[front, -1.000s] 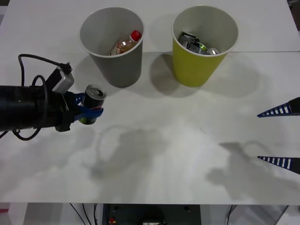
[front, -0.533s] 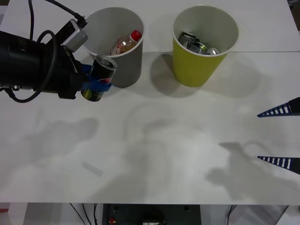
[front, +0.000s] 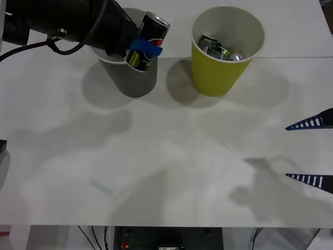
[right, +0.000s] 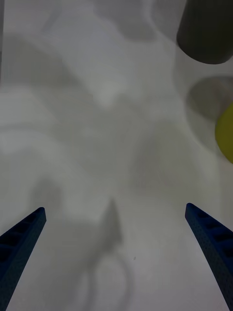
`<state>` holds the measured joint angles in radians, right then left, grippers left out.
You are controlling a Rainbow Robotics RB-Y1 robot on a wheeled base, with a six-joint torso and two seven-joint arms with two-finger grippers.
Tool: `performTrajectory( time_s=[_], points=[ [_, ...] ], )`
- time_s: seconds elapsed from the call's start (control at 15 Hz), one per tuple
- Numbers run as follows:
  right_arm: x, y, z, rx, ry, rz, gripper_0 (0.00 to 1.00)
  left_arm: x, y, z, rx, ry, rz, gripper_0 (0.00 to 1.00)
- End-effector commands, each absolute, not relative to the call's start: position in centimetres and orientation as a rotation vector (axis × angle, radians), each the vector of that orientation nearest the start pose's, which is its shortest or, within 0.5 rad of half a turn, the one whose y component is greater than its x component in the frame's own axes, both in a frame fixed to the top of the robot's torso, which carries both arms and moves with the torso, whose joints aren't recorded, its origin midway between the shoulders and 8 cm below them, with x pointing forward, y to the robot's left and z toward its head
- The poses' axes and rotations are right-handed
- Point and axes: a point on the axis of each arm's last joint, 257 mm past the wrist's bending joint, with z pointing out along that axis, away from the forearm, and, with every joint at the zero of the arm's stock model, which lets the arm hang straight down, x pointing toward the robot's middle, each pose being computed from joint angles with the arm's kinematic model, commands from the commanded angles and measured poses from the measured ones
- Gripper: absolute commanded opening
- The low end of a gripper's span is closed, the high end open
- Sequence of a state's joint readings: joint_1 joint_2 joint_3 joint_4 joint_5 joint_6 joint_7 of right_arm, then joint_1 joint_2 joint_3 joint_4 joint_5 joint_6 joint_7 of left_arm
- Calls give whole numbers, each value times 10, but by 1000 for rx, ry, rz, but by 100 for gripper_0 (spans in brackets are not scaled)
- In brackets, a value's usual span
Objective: Put the can into the green bin and the plastic bottle into the gray bin
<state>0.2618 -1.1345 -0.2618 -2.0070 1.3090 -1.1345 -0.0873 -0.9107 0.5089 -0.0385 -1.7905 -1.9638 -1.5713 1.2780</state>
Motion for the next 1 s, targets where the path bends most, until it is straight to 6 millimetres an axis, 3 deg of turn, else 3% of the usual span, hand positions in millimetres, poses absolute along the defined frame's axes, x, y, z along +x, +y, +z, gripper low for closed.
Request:
performTrajectory(
  time_s=[0.07, 0.2, 0.47, 1.0],
  points=[
    [341, -286, -167, -1634, 1596, 209, 100, 504, 13, 39, 1183, 1840, -517, 0],
    [341, -286, -167, -1634, 1596, 209, 100, 519, -9, 47, 1213, 1862, -469, 0],
    [341, -286, -167, -1634, 1596, 209, 100, 536, -38, 46, 1251, 1965, -430, 0],
    [341, -286, -167, -1634, 1596, 209, 100, 593, -102, 69, 1047, 1906, -506, 0]
  ],
)
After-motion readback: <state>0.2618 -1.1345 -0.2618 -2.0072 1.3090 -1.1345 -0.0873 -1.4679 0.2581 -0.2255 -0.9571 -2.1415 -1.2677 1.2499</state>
